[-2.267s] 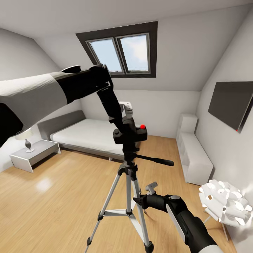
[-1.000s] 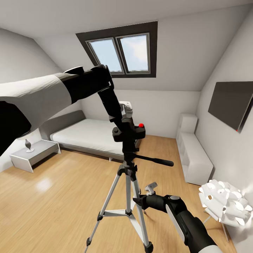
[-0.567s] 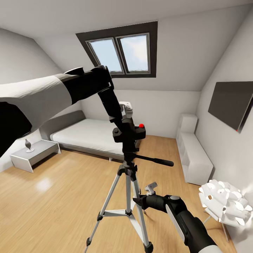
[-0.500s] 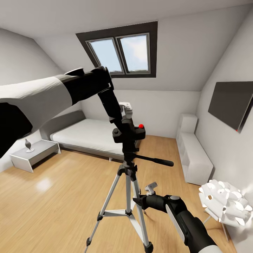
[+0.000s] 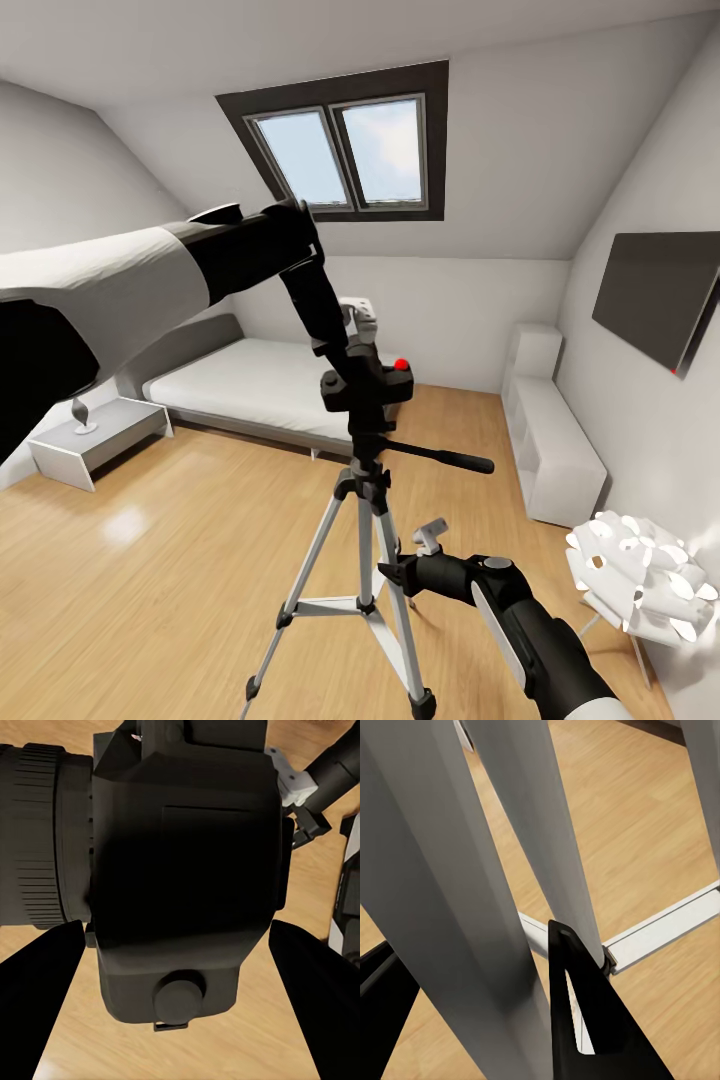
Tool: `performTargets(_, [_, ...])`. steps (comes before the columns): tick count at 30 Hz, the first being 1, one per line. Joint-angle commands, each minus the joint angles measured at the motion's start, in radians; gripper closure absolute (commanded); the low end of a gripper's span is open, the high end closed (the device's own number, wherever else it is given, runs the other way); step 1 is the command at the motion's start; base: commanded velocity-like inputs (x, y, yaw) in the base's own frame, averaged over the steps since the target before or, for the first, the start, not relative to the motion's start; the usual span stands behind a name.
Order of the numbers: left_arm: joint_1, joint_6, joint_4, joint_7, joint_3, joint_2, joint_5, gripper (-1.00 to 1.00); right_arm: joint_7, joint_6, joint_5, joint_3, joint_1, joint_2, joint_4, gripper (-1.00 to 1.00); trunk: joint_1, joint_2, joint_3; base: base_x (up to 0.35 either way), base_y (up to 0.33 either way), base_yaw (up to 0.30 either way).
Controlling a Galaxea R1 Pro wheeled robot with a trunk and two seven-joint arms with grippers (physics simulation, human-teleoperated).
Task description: Attach the digital camera to the camera tripod in the bedroom.
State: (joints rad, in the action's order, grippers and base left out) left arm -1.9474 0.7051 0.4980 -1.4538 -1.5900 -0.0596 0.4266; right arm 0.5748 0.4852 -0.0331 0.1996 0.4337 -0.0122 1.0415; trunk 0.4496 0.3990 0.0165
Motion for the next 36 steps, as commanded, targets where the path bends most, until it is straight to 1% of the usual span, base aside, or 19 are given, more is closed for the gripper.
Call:
performTargets(1, [-0.001, 0.010, -0.002, -0.002, -0.006, -0.001, 0.006, 1.00, 0.000, 0.007, -0.008, 0.001, 0.000, -0.001, 0.002, 1.00, 0.000, 0.001, 0.000, 0.000, 0.000, 0.000])
performTargets(5, [-0.002, 0.009, -0.008, -0.002, -0.004, -0.001, 0.007, 1.00, 0.000, 0.007, -0.008, 0.001, 0.000, 0.000, 0.002, 1.00, 0.000, 0.001, 0.000, 0.000, 0.000, 0.000])
performTargets(6, [-0.002, 0.009, -0.008, -0.002, -0.003, -0.001, 0.007, -1.00, 0.000, 0.007, -0.008, 0.001, 0.000, 0.000, 0.002, 1.00, 0.000, 0.001, 0.000, 0.000, 0.000, 0.000])
performTargets(22, [-0.002, 0.006, -0.011, -0.001, -0.001, -0.002, 0.006, -1.00, 0.000, 0.006, -0.008, 0.001, 0.000, -0.002, 0.002, 1.00, 0.000, 0.001, 0.000, 0.000, 0.000, 0.000])
performTargets(24, [-0.002, 0.006, -0.011, -0.001, -0.001, -0.001, 0.006, -1.00, 0.000, 0.006, -0.008, 0.001, 0.000, -0.002, 0.002, 1.00, 0.000, 0.001, 0.000, 0.000, 0.000, 0.000])
performTargets(27, [-0.005, 0.008, -0.012, 0.001, 0.004, 0.007, 0.003, -1.00, 0.000, 0.006, -0.008, 0.001, 0.000, -0.002, 0.002, 1.00, 0.000, 0.001, 0.000, 0.000, 0.000, 0.000])
performTargets(29, [-0.007, 0.014, -0.021, 0.003, 0.020, 0.017, 0.002, -1.00, 0.000, 0.005, -0.008, 0.001, 0.000, -0.002, 0.001, 1.00, 0.000, 0.001, 0.000, 0.000, 0.000, 0.000])
performTargets(32, [-0.008, 0.019, -0.061, 0.007, 0.066, 0.041, 0.000, -1.00, 0.000, 0.006, -0.008, 0.001, 0.000, -0.002, 0.001, 1.00, 0.000, 0.001, 0.000, 0.000, 0.000, 0.000])
performTargets(33, [-0.008, 0.019, -0.061, 0.007, 0.066, 0.041, 0.000, -1.00, 0.000, 0.006, -0.008, 0.001, 0.000, -0.002, 0.001, 1.00, 0.000, 0.001, 0.000, 0.000, 0.000, 0.000])
performTargets(36, [-0.008, 0.022, -0.115, 0.010, 0.121, 0.073, -0.002, -1.00, 0.000, 0.005, -0.008, 0.001, 0.000, -0.002, -0.001, 1.00, 0.000, 0.001, 0.000, 0.000, 0.000, 0.000])
